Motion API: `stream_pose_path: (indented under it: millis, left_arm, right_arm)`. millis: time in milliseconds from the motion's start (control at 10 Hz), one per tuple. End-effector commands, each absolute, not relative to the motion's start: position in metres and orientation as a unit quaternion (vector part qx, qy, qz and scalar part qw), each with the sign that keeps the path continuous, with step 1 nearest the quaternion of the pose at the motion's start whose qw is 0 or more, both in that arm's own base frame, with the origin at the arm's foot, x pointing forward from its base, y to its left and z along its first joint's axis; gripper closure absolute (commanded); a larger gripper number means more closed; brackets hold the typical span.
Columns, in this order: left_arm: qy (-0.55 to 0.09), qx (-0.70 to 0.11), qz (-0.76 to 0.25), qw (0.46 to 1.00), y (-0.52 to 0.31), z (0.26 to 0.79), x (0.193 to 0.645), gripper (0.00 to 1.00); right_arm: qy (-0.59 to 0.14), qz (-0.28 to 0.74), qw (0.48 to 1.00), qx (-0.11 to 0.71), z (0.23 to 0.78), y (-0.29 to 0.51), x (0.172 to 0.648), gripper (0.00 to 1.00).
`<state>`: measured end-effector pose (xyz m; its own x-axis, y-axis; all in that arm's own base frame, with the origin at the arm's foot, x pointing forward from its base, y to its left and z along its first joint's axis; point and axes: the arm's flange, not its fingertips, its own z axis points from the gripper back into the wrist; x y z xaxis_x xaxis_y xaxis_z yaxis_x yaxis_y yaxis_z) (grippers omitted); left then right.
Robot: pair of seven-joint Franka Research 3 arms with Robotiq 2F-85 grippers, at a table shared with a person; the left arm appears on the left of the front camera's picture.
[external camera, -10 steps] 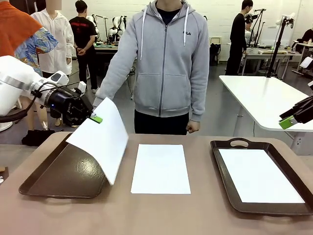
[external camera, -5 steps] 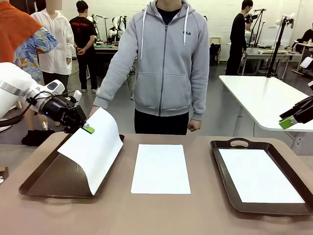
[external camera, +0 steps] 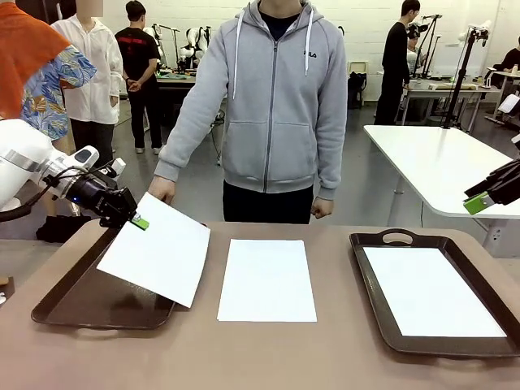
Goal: Sort the A4 documents.
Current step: Place the A4 Paper in the designated Handle tray.
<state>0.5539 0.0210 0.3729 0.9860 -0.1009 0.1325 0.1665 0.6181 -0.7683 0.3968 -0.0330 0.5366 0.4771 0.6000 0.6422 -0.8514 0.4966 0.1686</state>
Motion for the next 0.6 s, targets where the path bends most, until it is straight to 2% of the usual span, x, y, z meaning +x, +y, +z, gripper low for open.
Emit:
stream_pose_path:
  millis: [0,500]
  left_arm:
    - [-0.035,-0.395,-0.058,0.916,0.026,0.369,0.56,0.99]
    - [-0.007,-0.342,-0.052,0.938,0.038,0.354,0.568,0.99]
  right_arm:
    - [-0.259,0.441,0.825,0.242,0.536,-0.032,0.397,0.0]
    - [-0.259,0.441,0.825,0.242,0.536,-0.032,0.397,0.0]
